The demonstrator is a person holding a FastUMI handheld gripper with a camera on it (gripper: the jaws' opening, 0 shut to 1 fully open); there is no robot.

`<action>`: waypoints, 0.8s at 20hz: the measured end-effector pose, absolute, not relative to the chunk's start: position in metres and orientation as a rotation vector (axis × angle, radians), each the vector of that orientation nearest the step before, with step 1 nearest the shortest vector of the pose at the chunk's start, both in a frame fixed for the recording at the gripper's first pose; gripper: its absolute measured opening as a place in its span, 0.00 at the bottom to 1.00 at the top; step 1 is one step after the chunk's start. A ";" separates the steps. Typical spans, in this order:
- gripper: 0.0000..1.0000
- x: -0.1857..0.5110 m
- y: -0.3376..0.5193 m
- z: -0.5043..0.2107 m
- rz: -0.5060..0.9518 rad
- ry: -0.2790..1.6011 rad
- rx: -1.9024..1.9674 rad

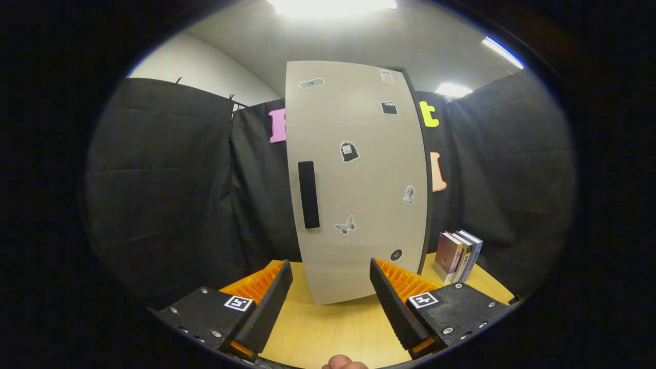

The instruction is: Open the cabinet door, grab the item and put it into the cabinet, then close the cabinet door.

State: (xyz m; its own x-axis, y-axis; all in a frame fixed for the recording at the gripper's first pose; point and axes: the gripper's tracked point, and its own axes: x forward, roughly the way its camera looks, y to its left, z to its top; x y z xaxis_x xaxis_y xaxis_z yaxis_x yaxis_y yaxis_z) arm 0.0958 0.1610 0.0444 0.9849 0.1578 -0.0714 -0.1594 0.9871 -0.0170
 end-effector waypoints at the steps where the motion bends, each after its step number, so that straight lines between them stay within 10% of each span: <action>1: 0.94 0.095 0.160 0.045 0.160 0.066 -0.025; 16: 0.94 0.102 0.165 0.037 0.157 0.072 -0.018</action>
State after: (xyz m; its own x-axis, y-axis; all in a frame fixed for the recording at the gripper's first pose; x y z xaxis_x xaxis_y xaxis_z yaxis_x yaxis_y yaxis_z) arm 0.1023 0.1647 0.0374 0.9851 0.1561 -0.0729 -0.1573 0.9875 -0.0118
